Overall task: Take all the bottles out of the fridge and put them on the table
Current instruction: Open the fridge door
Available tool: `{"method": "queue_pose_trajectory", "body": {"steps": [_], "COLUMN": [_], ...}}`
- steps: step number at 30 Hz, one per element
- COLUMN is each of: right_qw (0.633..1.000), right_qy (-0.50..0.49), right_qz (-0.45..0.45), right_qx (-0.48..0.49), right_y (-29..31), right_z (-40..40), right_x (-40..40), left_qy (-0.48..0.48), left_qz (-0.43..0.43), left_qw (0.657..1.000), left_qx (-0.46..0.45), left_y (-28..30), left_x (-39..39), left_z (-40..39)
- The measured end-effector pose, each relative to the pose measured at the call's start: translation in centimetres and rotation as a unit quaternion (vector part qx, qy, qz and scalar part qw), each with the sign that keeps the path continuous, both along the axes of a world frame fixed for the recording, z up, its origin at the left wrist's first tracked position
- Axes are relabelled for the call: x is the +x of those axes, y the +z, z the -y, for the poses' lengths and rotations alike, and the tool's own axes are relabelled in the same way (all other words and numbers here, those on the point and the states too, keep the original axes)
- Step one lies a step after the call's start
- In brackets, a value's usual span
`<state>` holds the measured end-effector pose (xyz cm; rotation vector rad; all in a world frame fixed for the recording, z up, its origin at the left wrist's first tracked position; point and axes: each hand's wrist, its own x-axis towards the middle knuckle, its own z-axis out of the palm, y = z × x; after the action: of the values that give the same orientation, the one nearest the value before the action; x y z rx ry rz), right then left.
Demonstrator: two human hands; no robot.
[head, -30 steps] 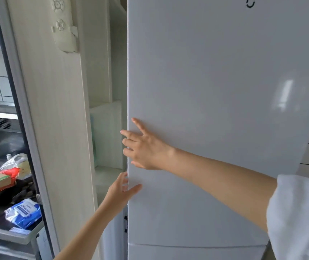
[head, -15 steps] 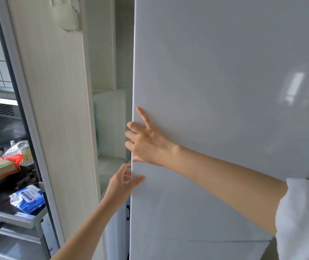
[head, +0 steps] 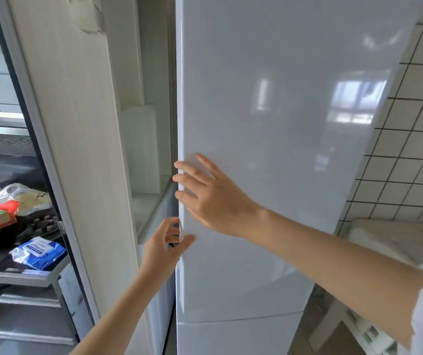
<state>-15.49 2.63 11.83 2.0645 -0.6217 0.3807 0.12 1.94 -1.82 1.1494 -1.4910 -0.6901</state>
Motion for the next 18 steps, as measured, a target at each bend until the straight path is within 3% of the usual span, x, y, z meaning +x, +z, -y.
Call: {"method": "queue_pose_trajectory", "body": {"steps": [6,11,14,18], "right_qw": [0.966,0.893,0.831,0.776], "right_qy": [0.003,-0.027,-0.026,-0.044], "right_qz": [0.228,0.403,0.503,0.579], "right_qx": [0.119,0.197,0.235,0.247], "right_y": [-1.9,-2.8,-3.5,-3.9], "right_z": [-10.1,-17.0,-19.9,-23.1], "right_x": [-2.6,-5.6,-7.6,-10.0], "left_qy": [-0.037,-0.086,-0.117,-0.131], "left_qz": [-0.017,-0.009,0.012,-0.018], "left_qw": [0.999,0.996,0.993,0.991], "left_qx": [0.015,0.010,-0.001,-0.014], "left_y": [-0.2,0.1,0.6,0.6], "left_x": [-2.1,-5.4,-7.6,-10.6], "left_z": [-7.3,-13.6,-15.9,-18.6]}}
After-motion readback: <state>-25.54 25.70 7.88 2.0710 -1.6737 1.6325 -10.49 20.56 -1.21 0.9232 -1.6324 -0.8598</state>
